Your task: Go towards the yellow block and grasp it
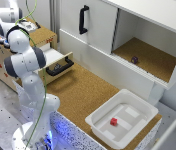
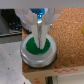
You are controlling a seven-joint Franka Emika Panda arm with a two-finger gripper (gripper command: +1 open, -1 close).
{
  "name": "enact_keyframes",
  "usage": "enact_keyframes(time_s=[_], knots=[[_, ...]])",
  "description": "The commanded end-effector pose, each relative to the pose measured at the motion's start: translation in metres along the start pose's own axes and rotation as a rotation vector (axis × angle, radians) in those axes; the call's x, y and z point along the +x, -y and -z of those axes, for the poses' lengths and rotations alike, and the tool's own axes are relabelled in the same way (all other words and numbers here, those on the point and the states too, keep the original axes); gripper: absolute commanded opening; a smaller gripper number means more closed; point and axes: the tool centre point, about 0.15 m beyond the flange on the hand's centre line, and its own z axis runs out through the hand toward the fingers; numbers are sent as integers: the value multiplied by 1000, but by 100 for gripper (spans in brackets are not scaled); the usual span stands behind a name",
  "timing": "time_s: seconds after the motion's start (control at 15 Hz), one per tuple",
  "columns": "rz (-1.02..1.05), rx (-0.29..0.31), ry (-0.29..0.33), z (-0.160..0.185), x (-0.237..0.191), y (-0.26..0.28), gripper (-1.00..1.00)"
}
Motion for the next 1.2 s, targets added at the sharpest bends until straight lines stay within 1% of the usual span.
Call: enact_keyframes(time_s=[0.0, 0.07, 0.13, 0.2, 0.33, 0.73, 1.07, 1.13], knots=[[-46, -6, -20, 4, 8, -4, -100], [-44, -31, -33, 28, 4, 0, -100], [-41, -56, -42, 45, 2, 3, 100], [-34, -76, -31, 57, 1, 5, 100], [-12, -95, -9, 64, 4, 5, 100], [32, -75, 19, 50, 19, 2, 100], [84, -97, 39, 44, 39, -13, 100], [88, -92, 27, 44, 43, -21, 100]])
